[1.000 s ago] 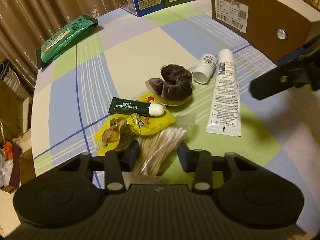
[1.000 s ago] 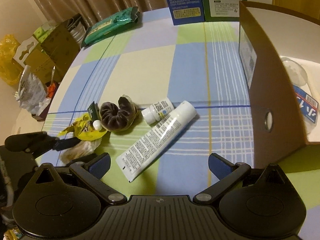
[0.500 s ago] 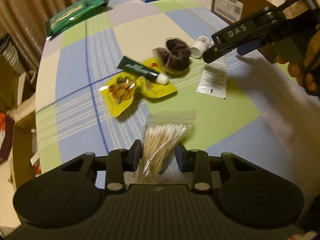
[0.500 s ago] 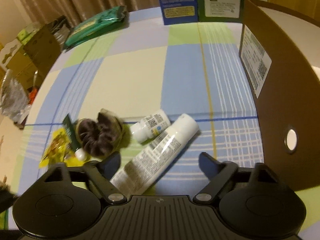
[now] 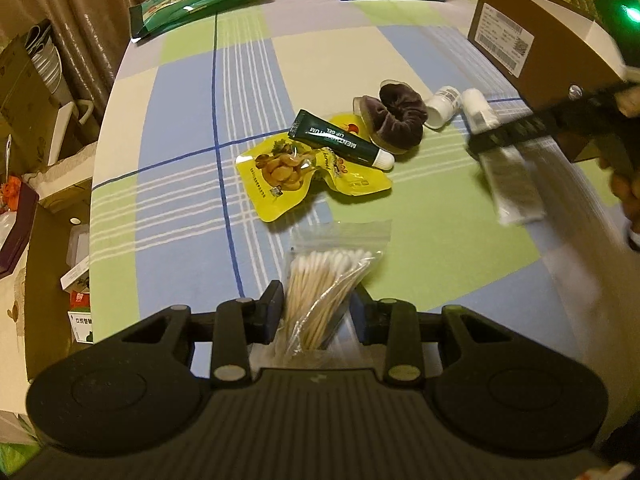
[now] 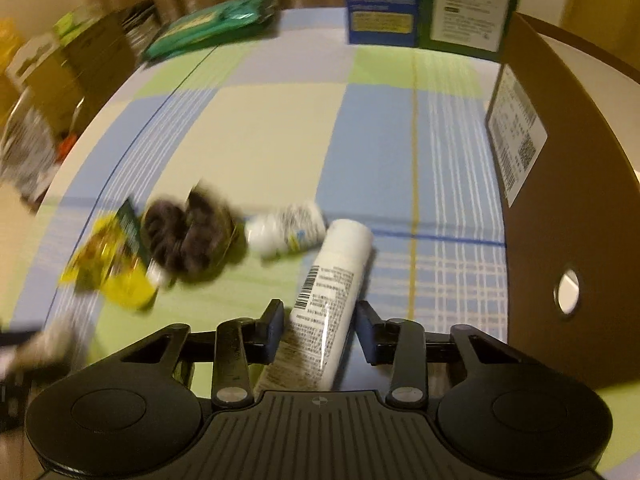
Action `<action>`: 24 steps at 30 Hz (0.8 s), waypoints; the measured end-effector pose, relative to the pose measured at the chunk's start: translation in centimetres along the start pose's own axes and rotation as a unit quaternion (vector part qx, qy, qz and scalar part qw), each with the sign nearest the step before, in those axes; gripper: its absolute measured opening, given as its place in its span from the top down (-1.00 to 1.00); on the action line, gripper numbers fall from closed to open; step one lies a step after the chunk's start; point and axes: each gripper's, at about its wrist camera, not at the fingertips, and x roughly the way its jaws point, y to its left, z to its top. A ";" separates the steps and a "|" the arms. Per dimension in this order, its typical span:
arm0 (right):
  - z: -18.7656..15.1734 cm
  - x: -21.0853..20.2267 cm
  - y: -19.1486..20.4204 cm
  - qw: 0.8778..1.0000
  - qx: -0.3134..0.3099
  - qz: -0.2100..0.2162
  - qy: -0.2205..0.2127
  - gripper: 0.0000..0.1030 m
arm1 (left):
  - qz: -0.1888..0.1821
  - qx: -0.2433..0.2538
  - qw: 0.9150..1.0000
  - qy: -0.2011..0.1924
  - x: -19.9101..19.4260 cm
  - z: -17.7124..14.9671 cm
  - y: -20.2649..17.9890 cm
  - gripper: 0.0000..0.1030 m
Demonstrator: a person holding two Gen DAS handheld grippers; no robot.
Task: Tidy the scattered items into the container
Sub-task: 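Grasp the white lotion tube with the right tool while the left tool grasps the cotton swab bag, then carry the lotion tube and cotton swab bag into the brown box with both tools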
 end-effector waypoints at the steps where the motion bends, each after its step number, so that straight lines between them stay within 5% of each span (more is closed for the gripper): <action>1: -0.5 -0.3 0.0 1.000 -0.013 0.004 0.004 0.33 | 0.000 -0.003 1.000 0.002 0.2 0.1 0.0 0.38; 11: -3.1 -1.9 -0.4 0.998 -0.052 0.014 0.016 0.27 | 0.011 -0.026 1.000 0.005 1.4 0.8 -0.5 0.29; 16: -2.8 -1.5 -0.2 0.999 -0.051 0.004 0.000 0.24 | 0.016 -0.026 1.000 0.002 1.3 0.6 -1.4 0.40; 24: -4.4 -2.2 0.5 0.995 -0.098 0.018 -0.002 0.41 | 0.014 -0.025 1.000 0.006 0.4 -0.8 -3.8 0.46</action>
